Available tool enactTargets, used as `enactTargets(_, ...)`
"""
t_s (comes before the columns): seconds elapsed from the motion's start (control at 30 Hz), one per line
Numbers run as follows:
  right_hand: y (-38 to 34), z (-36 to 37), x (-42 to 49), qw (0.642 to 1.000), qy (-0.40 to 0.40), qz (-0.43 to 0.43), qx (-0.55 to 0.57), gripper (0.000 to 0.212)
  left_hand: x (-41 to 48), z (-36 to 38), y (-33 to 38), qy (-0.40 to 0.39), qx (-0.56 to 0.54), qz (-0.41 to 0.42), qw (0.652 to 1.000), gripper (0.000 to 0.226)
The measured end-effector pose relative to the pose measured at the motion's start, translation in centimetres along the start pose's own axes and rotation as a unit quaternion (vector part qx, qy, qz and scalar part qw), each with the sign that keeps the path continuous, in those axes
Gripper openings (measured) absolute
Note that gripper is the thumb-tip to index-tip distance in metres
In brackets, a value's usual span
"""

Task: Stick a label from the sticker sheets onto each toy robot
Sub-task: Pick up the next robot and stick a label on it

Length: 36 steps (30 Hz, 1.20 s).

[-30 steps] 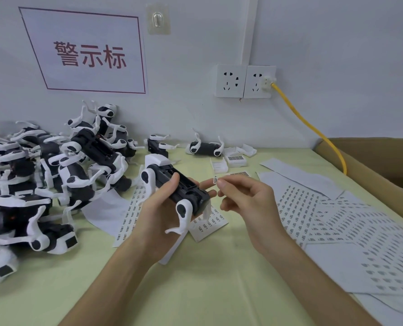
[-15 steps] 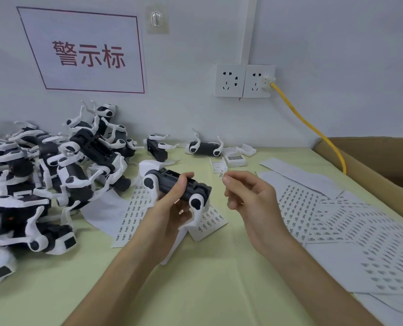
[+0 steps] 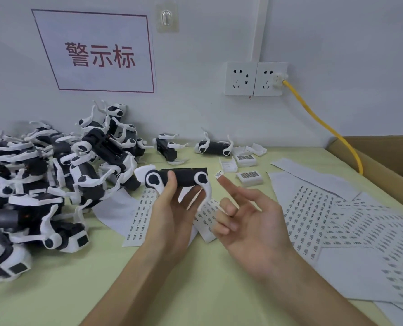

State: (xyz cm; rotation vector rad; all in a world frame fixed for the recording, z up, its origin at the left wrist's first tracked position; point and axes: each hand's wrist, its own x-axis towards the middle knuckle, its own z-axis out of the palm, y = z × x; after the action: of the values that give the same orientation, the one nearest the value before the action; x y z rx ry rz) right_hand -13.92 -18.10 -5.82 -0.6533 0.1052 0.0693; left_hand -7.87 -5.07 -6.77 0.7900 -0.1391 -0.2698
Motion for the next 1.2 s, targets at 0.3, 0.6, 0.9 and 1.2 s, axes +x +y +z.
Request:
enactTargets(0.3,3.2,1.2,-1.2,0.991,-0.072,0.083,0.072,0.050,-1.1,0.5,0.3,-0.060,0.003,-0.083,0.995,0.038)
enactTargets(0.6,3.6,1.4,-1.2,0.988,-0.076,0.069,0.111,0.050,-1.9,0.9,0.1,-0.062,0.067,-0.116,0.989,0.039)
enactTargets(0.9,3.5,1.5,-1.2,0.988,-0.067,0.057,0.126,0.046,-1.8,0.8,-0.4,-0.062,0.096,-0.095,0.989,0.057)
enactTargets(1.2,3.6,1.5,-1.2,0.988,-0.075,0.058,0.123,0.046,-1.6,0.6,-0.5,-0.058,0.124,-0.099,0.986,0.038)
